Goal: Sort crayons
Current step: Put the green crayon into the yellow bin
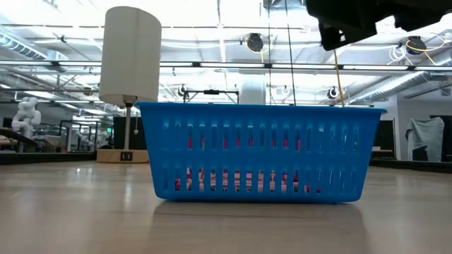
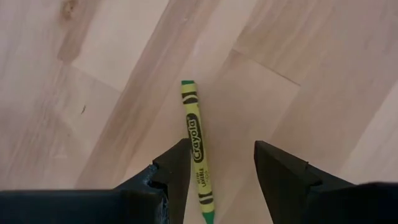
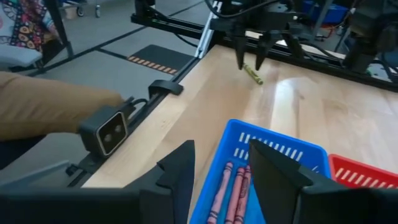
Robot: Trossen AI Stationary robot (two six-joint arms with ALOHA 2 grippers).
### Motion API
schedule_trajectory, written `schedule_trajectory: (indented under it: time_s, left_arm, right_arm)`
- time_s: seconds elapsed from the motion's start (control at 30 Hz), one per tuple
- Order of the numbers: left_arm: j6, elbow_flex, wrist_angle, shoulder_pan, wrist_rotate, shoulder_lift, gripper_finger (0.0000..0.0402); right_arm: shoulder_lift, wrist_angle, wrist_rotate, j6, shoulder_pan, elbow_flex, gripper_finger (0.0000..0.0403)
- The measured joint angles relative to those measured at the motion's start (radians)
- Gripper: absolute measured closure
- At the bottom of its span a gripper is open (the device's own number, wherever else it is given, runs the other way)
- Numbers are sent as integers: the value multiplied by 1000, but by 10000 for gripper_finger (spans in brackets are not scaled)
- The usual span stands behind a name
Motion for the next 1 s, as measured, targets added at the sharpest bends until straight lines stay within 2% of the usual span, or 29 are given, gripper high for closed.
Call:
schedule_trajectory:
  time_s: [0.17,0.37,0.7,1.0]
  left_arm:
    - [-17,0,-7,-4,-24,2,232]
    - [-18,-9,-9,-18,-97,2,261]
    - [-75,-66,57,-42,-88,2,298]
    - [-141,-117,98,-43,-26,-6,334]
  right_arm:
    - [0,1,0,0,12,0,268]
    - [0,-2,0,0,14,0,268]
    - [0,-17,0,0,15,0,268]
    - [0,-17,0,-2,15,0,268]
